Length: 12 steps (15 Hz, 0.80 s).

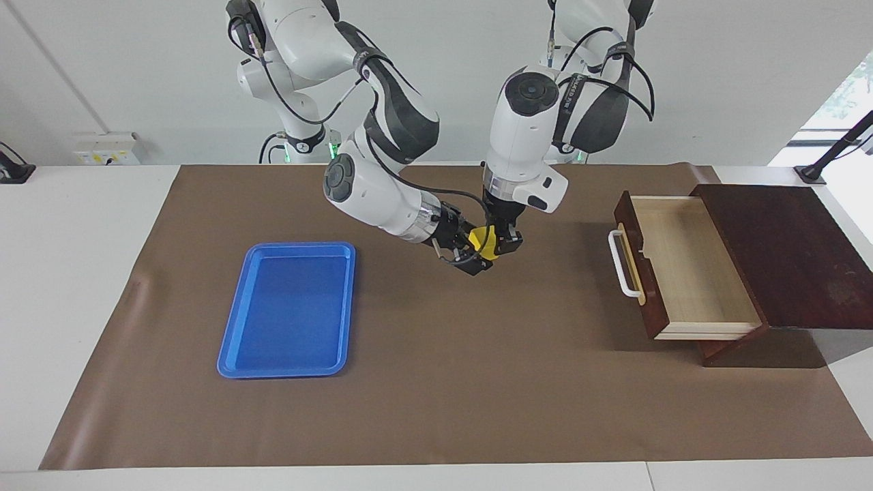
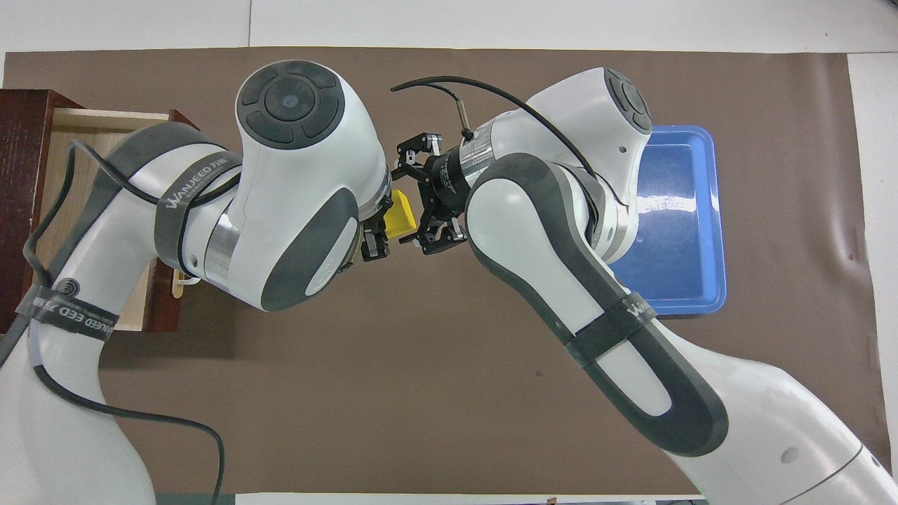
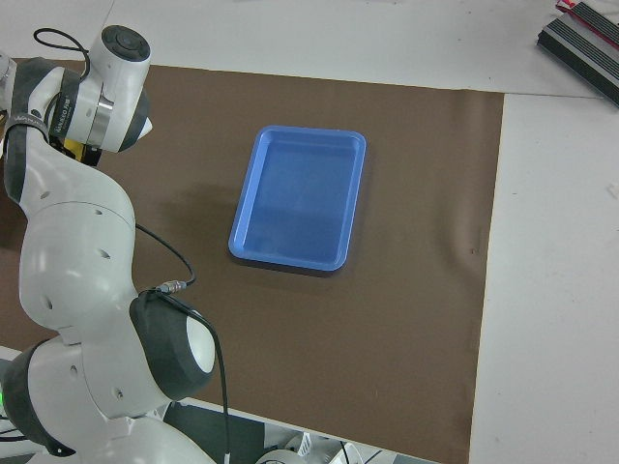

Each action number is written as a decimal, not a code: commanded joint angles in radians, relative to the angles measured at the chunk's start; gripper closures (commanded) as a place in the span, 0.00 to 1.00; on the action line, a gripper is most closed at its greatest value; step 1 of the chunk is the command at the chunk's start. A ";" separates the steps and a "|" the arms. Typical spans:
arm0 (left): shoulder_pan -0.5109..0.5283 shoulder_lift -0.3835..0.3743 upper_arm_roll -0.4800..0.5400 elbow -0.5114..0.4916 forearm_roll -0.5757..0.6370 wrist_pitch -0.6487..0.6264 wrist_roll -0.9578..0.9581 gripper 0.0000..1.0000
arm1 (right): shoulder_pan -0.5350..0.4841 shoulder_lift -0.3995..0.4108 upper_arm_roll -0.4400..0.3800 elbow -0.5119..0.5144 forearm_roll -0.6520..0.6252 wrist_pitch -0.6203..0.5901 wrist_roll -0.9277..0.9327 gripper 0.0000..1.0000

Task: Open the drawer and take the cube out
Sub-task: 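Grasp the cube with the right gripper while the left gripper releases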

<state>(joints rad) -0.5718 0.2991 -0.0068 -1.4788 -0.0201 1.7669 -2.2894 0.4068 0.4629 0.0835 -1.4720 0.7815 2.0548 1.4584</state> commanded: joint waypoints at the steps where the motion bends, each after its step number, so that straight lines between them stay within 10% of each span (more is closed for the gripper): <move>1: -0.017 0.012 0.014 0.020 0.017 0.003 -0.022 1.00 | 0.006 0.016 -0.002 0.029 -0.030 -0.005 0.027 0.54; 3: -0.017 0.012 0.014 0.020 0.017 0.006 -0.022 1.00 | 0.003 0.016 -0.001 0.030 -0.037 -0.010 0.017 1.00; 7: -0.016 0.012 0.016 0.020 0.017 0.009 -0.022 1.00 | 0.020 0.016 -0.001 0.029 -0.064 0.021 0.017 1.00; 8: -0.013 0.012 0.016 0.020 0.019 0.006 -0.022 0.72 | 0.014 0.016 -0.001 0.029 -0.062 0.016 0.017 1.00; 9: -0.005 0.012 0.016 0.020 0.019 0.003 -0.022 0.21 | 0.012 0.016 0.001 0.029 -0.062 0.013 0.017 1.00; 10: 0.000 0.011 0.016 0.022 0.019 -0.004 -0.021 0.00 | 0.012 0.016 -0.001 0.027 -0.062 0.015 0.016 1.00; 12: 0.013 0.008 0.018 0.018 0.020 -0.006 -0.006 0.00 | 0.012 0.016 0.001 0.027 -0.062 0.015 0.017 1.00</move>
<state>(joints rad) -0.5687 0.3017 0.0041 -1.4786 -0.0064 1.7778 -2.2957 0.4139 0.4677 0.0828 -1.4592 0.7363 2.0564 1.4817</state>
